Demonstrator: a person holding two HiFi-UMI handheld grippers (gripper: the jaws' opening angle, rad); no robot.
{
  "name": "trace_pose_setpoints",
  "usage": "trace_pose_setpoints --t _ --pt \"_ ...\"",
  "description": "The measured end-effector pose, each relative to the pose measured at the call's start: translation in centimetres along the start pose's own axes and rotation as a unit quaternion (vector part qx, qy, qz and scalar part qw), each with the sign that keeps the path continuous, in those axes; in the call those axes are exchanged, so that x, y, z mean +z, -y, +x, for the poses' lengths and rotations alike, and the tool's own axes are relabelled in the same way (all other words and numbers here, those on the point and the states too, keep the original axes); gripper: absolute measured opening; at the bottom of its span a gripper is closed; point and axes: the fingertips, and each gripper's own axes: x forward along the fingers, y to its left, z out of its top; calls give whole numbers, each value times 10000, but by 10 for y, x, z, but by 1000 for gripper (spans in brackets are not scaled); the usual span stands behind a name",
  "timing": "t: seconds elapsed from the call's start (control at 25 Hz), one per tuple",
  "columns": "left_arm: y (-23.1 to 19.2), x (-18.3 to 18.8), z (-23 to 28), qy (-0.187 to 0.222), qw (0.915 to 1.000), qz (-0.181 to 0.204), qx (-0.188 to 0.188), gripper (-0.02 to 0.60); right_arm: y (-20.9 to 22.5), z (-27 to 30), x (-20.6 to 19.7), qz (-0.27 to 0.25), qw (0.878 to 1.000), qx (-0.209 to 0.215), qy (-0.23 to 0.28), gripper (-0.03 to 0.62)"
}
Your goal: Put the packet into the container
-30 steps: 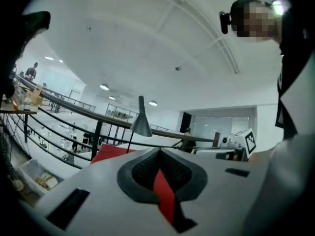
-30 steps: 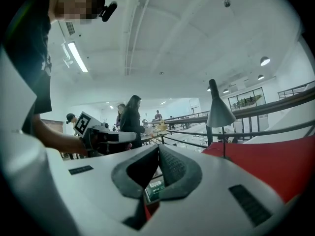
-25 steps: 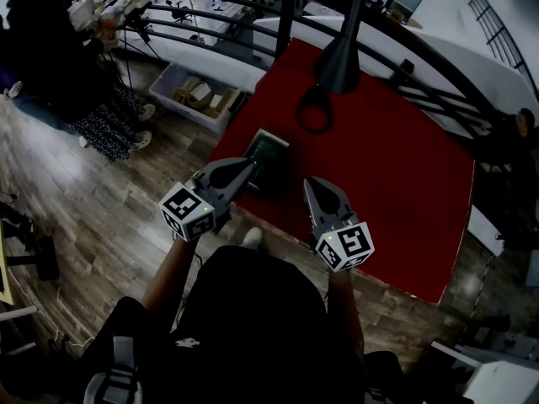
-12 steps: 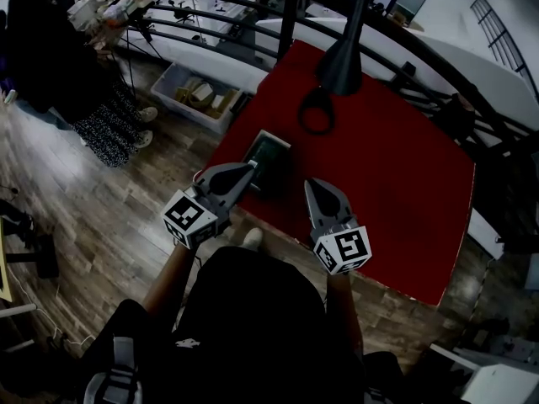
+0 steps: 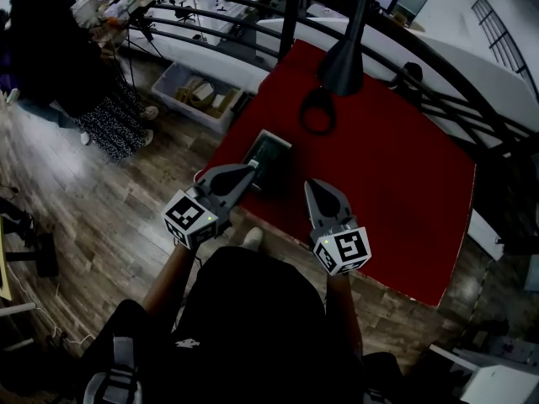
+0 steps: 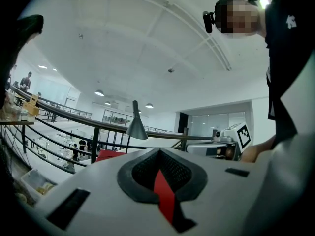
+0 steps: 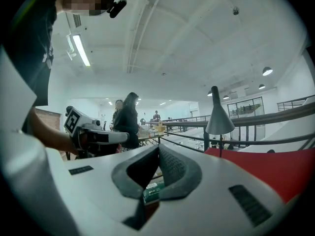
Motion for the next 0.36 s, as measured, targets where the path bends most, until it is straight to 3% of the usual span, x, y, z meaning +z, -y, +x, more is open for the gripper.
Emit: trace_pose_setpoints --t 0.36 --pt "-4 2 -2 -70 10000 -7 19 9 -3 4 2 65 10000 9 6 21"
